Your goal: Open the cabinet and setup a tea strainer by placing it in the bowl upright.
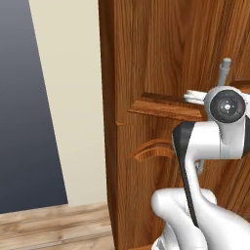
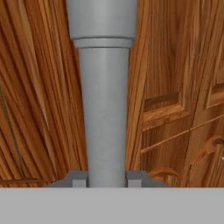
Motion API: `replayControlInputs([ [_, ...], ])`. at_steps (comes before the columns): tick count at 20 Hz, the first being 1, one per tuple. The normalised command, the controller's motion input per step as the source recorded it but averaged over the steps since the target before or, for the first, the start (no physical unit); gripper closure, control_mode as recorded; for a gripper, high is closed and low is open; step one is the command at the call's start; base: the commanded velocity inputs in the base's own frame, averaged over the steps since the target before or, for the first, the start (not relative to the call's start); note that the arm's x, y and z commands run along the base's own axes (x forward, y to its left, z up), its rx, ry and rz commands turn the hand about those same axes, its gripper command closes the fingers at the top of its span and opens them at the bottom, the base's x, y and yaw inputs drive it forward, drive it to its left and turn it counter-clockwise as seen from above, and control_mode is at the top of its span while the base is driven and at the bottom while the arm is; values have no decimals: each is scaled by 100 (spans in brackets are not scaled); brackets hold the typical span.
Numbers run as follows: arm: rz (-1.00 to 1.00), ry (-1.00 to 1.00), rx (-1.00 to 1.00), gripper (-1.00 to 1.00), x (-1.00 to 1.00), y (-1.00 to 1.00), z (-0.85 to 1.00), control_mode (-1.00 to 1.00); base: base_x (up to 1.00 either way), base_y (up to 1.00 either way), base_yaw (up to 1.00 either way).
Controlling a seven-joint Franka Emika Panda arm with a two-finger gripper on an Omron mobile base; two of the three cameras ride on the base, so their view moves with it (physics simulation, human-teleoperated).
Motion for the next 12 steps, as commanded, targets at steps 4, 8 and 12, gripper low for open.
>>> replayControlInputs([
  [4, -22, 0, 0, 100, -100, 57, 9, -100, 0, 0, 0],
  [8, -16, 0, 0, 100, -100, 68, 0, -100, 0, 0, 0],
  [12, -4, 3, 0, 100, -96, 73, 0, -100, 0, 0, 0],
])
